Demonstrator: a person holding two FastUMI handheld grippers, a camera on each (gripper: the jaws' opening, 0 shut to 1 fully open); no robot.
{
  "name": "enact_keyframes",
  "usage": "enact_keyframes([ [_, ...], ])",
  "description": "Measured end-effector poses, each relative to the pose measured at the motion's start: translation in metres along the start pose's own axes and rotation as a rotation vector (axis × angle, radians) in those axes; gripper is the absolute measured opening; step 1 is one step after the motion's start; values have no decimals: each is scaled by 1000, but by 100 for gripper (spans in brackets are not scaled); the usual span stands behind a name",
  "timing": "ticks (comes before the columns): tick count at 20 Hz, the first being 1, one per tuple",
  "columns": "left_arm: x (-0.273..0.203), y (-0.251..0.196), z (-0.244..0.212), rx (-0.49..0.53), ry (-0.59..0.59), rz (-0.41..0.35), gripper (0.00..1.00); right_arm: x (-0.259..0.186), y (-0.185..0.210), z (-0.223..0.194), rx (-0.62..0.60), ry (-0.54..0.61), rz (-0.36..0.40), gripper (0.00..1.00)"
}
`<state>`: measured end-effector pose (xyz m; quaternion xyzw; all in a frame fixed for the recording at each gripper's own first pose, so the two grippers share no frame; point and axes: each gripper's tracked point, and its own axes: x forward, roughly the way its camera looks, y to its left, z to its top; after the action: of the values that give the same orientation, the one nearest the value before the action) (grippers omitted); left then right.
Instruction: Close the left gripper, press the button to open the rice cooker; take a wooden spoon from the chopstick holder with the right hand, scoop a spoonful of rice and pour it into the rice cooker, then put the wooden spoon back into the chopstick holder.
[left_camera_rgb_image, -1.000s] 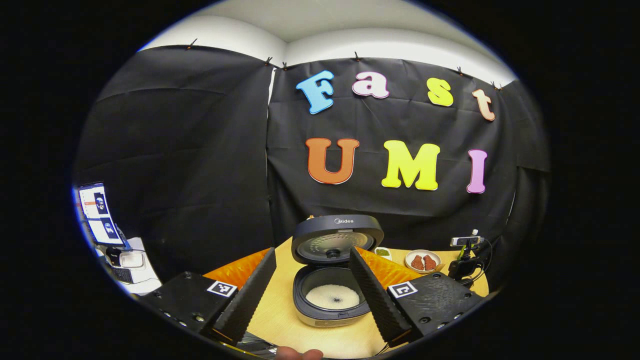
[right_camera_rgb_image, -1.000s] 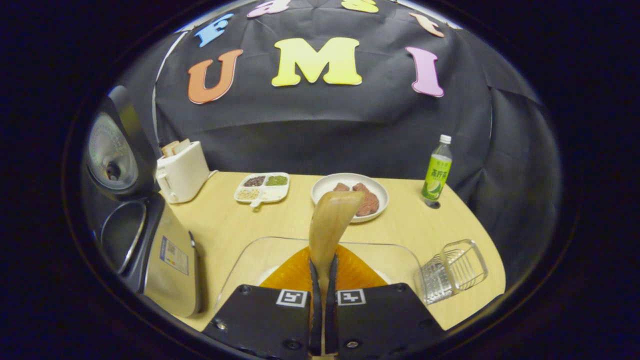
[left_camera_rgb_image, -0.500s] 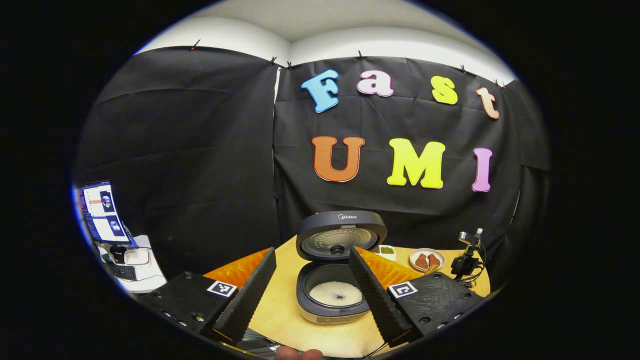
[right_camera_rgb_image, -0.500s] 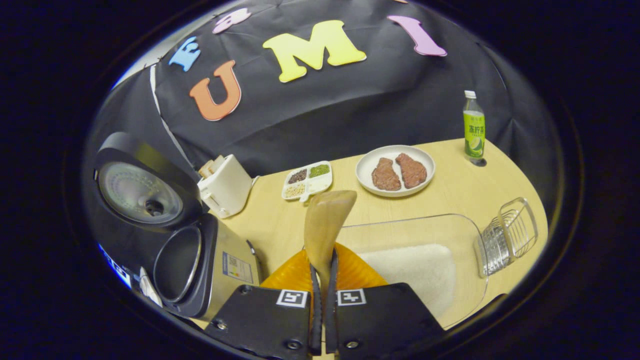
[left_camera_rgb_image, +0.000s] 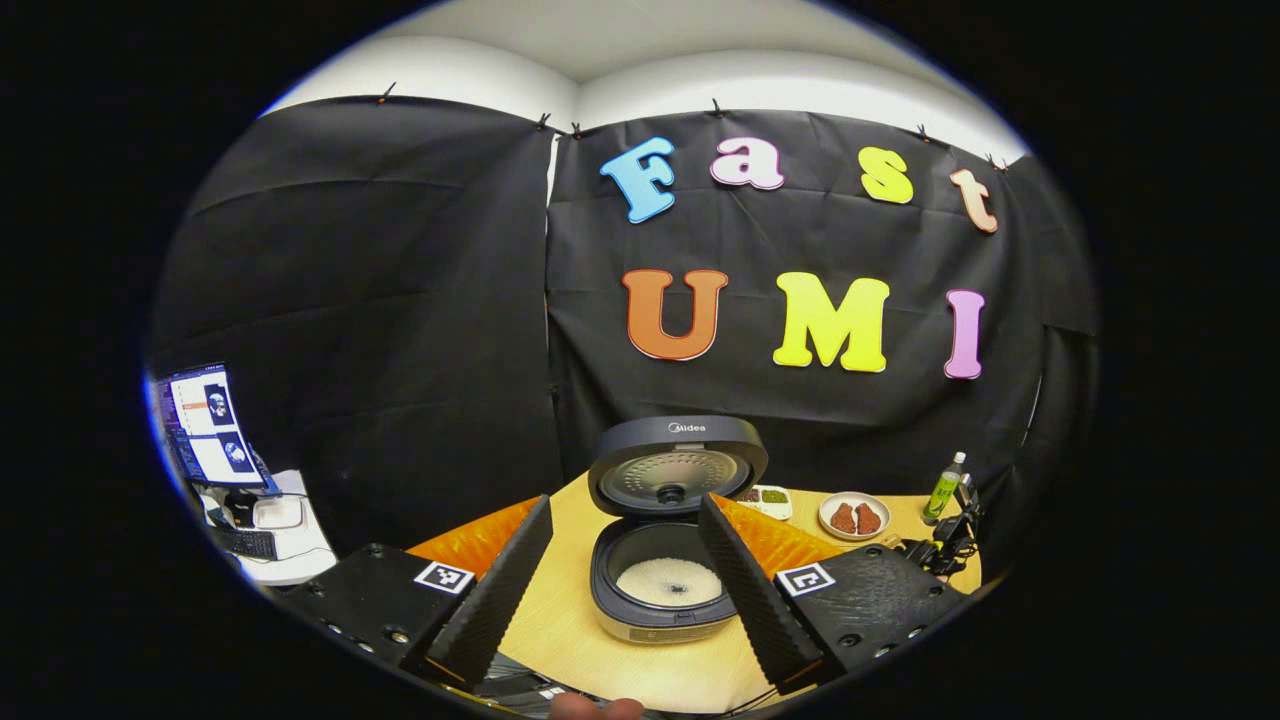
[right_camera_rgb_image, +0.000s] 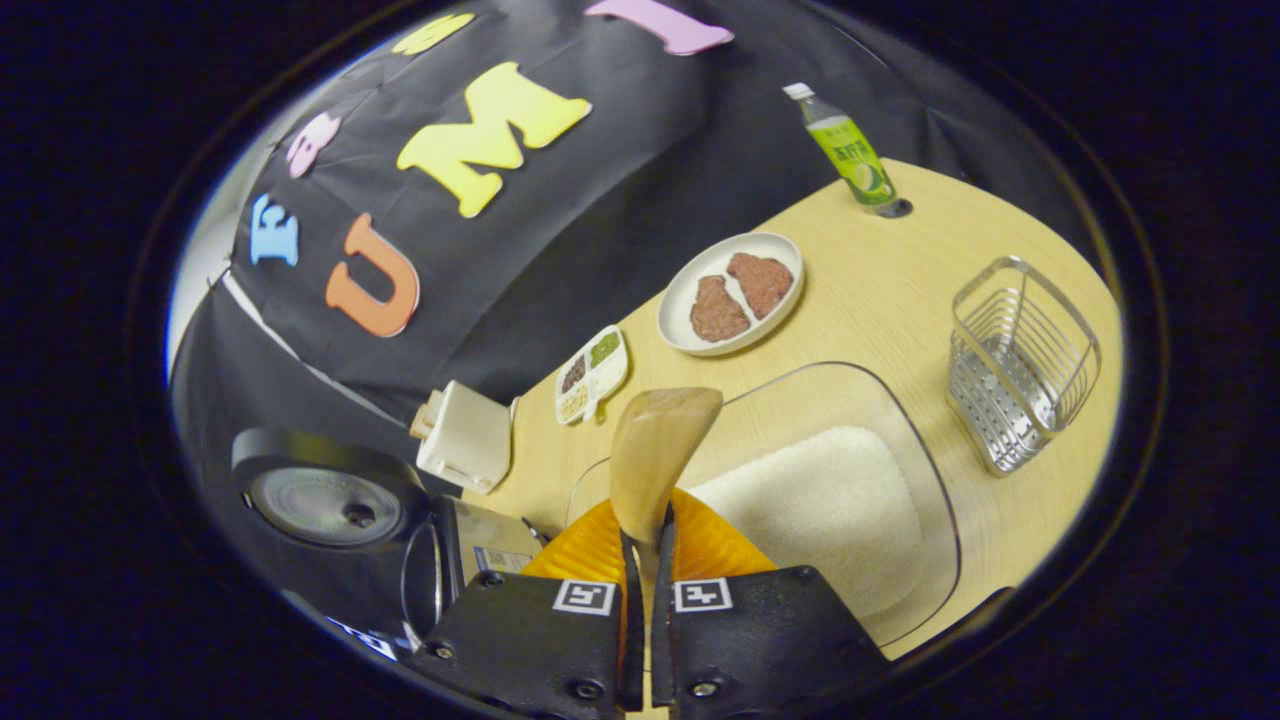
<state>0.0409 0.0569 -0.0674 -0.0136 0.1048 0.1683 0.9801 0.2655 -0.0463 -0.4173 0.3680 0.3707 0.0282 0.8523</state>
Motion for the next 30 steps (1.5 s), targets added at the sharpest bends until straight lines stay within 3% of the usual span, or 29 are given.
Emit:
enact_keyframes([
  [2, -1, -2, 1, -9, 1, 1, 94, -5, -11, 11, 83, -11, 20, 8],
  [6, 0, -14, -1, -12, 11, -12, 95, -28, -22, 41, 130, -63, 45, 8],
  [13, -1, -39, -1, -13, 10, -63, 95, -80, 5, 99, 234, -135, 174, 8],
  [18, -9, -32, 2, -25, -11, -49, 95, -108, 77, 112, 205, -135, 298, 8],
  [23, -26, -12, -3, -57, -18, -17, 95, -100, 173, 84, 118, -59, 408, 8],
  [26, -37, 6, -6, -56, -20, 5, 95, -91, 221, 59, 27, -23, 427, 8],
  [30, -53, 43, -8, -70, -32, 81, 95, -64, 257, 18, -145, 20, 392, 8],
])
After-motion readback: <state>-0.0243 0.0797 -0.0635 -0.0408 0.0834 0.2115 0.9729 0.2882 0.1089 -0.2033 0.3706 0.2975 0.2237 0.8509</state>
